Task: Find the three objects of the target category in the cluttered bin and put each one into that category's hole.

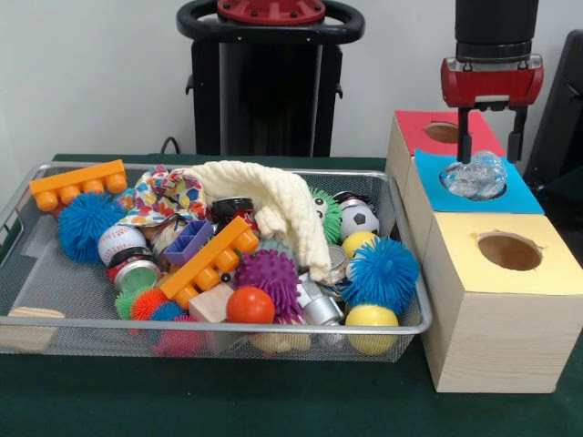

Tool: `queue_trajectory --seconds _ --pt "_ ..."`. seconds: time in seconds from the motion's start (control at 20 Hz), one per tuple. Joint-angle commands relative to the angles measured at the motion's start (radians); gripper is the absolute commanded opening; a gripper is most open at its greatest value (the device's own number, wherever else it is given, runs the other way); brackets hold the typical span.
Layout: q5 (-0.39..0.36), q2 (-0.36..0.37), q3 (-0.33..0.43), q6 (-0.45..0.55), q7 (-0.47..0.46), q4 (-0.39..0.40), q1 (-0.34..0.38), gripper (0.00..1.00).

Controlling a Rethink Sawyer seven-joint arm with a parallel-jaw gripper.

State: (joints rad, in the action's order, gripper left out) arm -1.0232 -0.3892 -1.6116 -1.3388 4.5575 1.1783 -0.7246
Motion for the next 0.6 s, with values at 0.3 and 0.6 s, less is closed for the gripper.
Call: queue_trajectory --seconds 0.3,0.6 --pt "0.015 -0.023 0.091 -0.027 0.39 -0.056 0.021 1.0" --pt "0.009 -0.007 0.104 -0.044 0.391 -0.049 0.023 1.0"
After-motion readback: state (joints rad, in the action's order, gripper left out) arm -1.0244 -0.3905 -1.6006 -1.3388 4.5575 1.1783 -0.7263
